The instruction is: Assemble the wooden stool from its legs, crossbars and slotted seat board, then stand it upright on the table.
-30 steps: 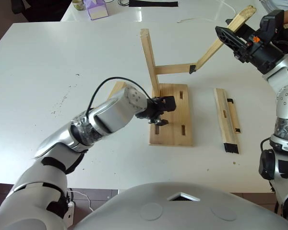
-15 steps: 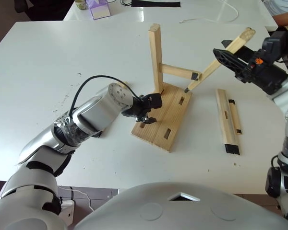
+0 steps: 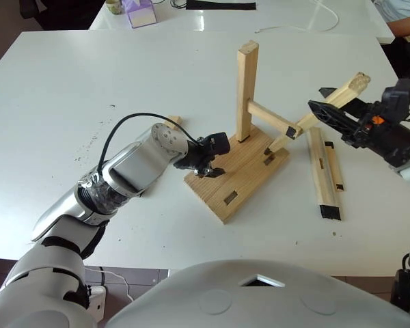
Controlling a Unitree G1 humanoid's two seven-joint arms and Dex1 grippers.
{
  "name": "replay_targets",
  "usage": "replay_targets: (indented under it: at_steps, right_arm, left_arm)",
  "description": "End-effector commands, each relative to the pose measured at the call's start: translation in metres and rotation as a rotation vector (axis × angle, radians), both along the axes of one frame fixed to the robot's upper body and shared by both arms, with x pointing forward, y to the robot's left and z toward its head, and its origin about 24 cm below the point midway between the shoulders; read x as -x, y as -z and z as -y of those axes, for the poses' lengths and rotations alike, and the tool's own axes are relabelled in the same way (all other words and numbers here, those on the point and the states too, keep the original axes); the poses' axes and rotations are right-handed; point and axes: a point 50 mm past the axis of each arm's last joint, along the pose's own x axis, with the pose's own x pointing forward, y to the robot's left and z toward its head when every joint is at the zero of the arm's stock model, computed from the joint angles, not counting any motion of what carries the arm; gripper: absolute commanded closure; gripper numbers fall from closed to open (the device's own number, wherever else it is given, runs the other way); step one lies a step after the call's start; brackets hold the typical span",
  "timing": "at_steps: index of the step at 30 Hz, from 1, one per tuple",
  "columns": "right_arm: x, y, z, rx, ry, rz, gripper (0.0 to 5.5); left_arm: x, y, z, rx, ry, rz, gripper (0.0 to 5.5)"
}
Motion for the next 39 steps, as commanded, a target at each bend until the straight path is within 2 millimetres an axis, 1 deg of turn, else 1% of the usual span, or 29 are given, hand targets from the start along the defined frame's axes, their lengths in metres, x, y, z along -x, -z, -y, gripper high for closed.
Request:
replay_targets:
  at_steps: [1,7,11,15,17,19,23,28,30,33,37,39]
  right_arm:
    - [0.017,-0.016,0.004,0.061,-0.023,0.034,3.45]
    - [0.034,-0.02,-0.011,0.033,-0.068,0.025,3.45]
    - [0.03,-0.015,-0.018,0.008,-0.043,0.043,3.45]
    - [0.03,0.0,-0.014,0.031,-0.005,-0.001,3.45]
    - [0.031,0.011,-0.012,0.05,0.005,-0.036,3.45]
    - [0.032,0.017,-0.011,0.067,0.005,-0.048,3.45]
    - [0.029,0.019,-0.007,0.067,0.01,-0.037,3.45]
    - [0.027,0.01,-0.01,-0.043,0.006,-0.008,3.45]
    - [0.027,0.016,-0.009,-0.032,0.018,-0.026,3.46]
    - [0.032,0.03,-0.007,-0.031,0.039,-0.074,3.46]
    - [0.037,0.04,-0.01,0.027,0.029,-0.098,3.46]
    - [0.038,0.04,-0.009,0.064,0.021,-0.096,3.46]
  left_arm:
    - [0.012,0.02,-0.011,-0.039,-0.088,-0.087,2.23]
    - [0.021,0.02,-0.011,-0.006,-0.152,-0.114,2.23]
    - [0.024,0.019,-0.011,0.008,-0.19,-0.127,2.23]
    - [0.027,0.019,-0.008,0.015,-0.191,-0.143,2.23]
    - [0.029,0.02,-0.007,0.017,-0.19,-0.149,2.23]
    - [0.029,0.02,-0.006,0.019,-0.192,-0.151,2.23]
    - [0.031,0.021,-0.007,0.019,-0.202,-0.156,2.23]
    - [0.032,0.022,-0.004,0.033,-0.212,-0.167,2.23]
    - [0.033,0.022,-0.004,0.036,-0.22,-0.171,2.23]
    - [0.032,0.022,-0.002,0.037,-0.212,-0.168,2.23]
    - [0.032,0.022,-0.003,0.038,-0.216,-0.169,2.23]
    - [0.033,0.022,-0.003,0.037,-0.22,-0.17,2.23]
